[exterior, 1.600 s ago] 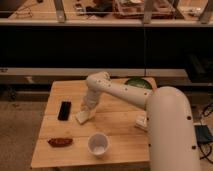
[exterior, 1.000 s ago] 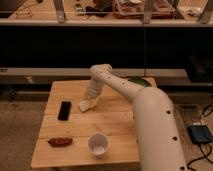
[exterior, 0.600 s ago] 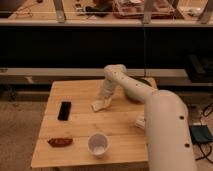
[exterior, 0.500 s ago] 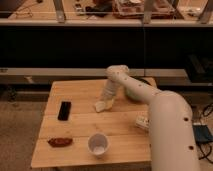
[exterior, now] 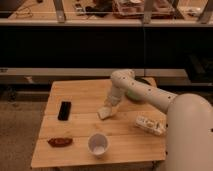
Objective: Wipe the white sponge on the table
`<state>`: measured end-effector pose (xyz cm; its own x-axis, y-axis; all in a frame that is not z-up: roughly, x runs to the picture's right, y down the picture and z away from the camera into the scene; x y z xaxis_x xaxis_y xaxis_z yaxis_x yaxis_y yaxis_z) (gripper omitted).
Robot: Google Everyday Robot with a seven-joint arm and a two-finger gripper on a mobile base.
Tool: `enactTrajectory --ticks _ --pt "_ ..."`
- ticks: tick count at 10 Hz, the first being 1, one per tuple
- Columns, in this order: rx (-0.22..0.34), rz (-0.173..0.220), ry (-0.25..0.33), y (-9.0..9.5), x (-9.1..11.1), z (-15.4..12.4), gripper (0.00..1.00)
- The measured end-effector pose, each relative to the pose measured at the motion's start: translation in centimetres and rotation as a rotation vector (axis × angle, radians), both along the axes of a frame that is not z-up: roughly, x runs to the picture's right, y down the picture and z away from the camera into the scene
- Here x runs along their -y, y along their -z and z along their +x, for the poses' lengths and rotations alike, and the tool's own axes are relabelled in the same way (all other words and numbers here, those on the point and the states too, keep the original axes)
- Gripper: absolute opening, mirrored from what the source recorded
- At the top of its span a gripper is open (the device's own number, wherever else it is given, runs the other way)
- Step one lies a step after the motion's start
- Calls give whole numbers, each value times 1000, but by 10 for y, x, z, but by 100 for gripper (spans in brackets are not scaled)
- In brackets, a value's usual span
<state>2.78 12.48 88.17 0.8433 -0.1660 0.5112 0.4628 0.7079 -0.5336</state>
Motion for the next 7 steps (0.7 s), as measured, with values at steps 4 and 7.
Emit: enactTrajectory --ticks 4,7 --pt "48 13 34 31 -35 -28 41" --pt "148 53 99 39 -38 -87 41"
